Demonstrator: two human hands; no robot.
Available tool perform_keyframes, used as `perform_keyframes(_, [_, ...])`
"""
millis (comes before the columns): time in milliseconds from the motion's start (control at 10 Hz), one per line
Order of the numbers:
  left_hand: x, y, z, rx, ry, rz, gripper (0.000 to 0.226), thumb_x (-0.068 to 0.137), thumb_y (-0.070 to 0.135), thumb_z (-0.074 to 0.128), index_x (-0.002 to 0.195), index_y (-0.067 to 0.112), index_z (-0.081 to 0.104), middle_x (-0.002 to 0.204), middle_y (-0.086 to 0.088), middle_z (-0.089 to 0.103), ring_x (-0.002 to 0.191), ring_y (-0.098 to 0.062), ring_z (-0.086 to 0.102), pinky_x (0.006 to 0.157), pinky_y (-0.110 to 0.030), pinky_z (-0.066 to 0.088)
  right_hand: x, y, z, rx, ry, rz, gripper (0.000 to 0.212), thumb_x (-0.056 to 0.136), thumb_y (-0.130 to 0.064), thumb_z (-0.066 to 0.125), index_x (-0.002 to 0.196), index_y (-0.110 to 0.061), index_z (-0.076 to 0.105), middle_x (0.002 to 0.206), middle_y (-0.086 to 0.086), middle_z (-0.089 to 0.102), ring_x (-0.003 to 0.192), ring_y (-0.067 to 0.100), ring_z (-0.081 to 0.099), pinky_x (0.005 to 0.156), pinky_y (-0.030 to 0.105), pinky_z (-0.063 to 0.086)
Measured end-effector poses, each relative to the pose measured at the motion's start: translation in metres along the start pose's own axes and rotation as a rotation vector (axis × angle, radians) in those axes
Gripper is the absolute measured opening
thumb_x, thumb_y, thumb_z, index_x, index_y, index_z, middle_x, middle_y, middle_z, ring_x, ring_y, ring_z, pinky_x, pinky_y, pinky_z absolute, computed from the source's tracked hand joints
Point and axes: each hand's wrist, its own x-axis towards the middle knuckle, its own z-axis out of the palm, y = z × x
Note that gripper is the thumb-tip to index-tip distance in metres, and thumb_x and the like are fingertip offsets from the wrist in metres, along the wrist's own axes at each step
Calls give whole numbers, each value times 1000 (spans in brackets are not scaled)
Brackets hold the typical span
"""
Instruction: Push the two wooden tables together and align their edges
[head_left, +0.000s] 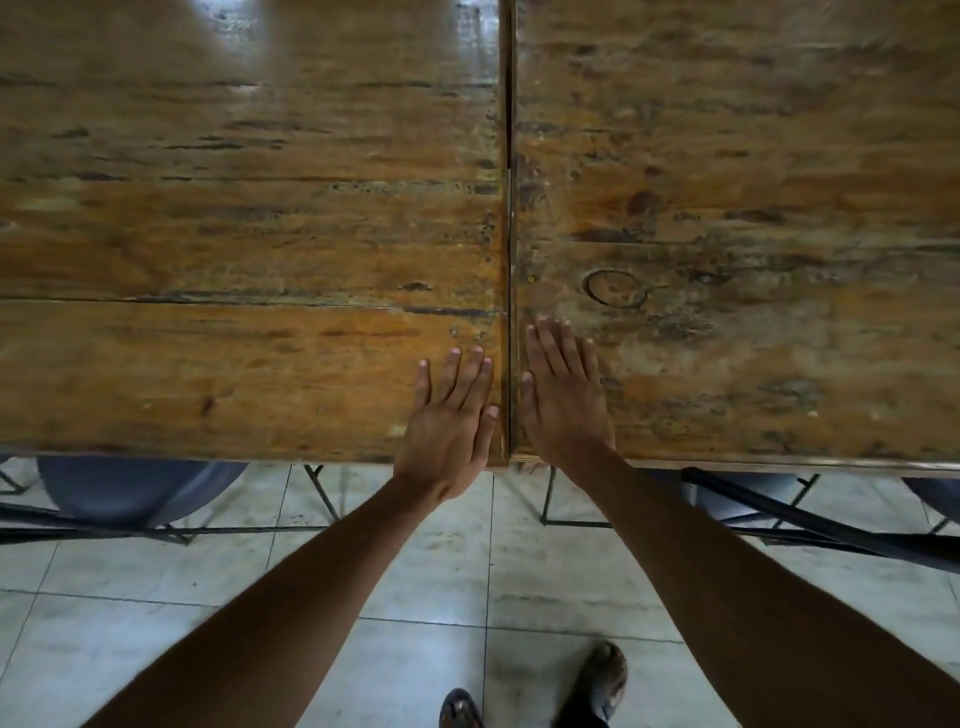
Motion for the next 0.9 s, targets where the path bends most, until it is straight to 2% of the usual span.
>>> perform_keyframes(300, [11,-1,0,3,11,-57,58,107,42,15,157,13,17,167,-6,18,156,-24,1,124,-55,6,2,0,4,13,13,1,58,104,-32,21,158,-11,15,168,7,11,155,26,1,125,51,7])
perform_keyframes(500, [10,8,-10,11,-61,-99,59,106,44,8,158,16,8,169,-3,8,155,-23,-8,125,-53,2,3,-4,-3,23,4,3,58,104,-29,23,158,-11,14,168,8,10,155,27,0,125,50,1])
perform_keyframes(600, [11,18,-23,-13,-142,-153,62,104,46,6,158,17,1,169,-2,0,154,-23,-13,125,-51,-2,2,-7,-16,5,-97,10,59,105,-29,19,159,-11,5,169,8,-1,154,28,-9,124,49,-5])
perform_keyframes(700, [17,24,-45,-18,-302,-187,61,105,45,13,158,18,-3,169,-2,-5,154,-25,-13,125,-49,-3,10,-15,-35,-81,-313,73,64,106,-34,19,158,-10,-10,167,8,-16,153,30,-17,124,51,-4])
perform_keyframes(800, [7,27,-82,36,-408,-170,62,106,44,20,158,19,-2,169,-3,-5,154,-29,-11,122,-53,-5,19,-43,-67,-90,-509,102,84,101,-45,38,157,-10,-14,166,8,-20,152,34,-17,123,54,-3])
perform_keyframes(900, [-9,28,-113,67,-378,-223,66,105,44,28,158,18,-1,169,-9,-7,154,-36,-10,120,-59,-5,11,-70,-90,-74,-482,27,86,100,-43,44,158,-12,-11,168,7,-13,153,38,-11,123,55,0])
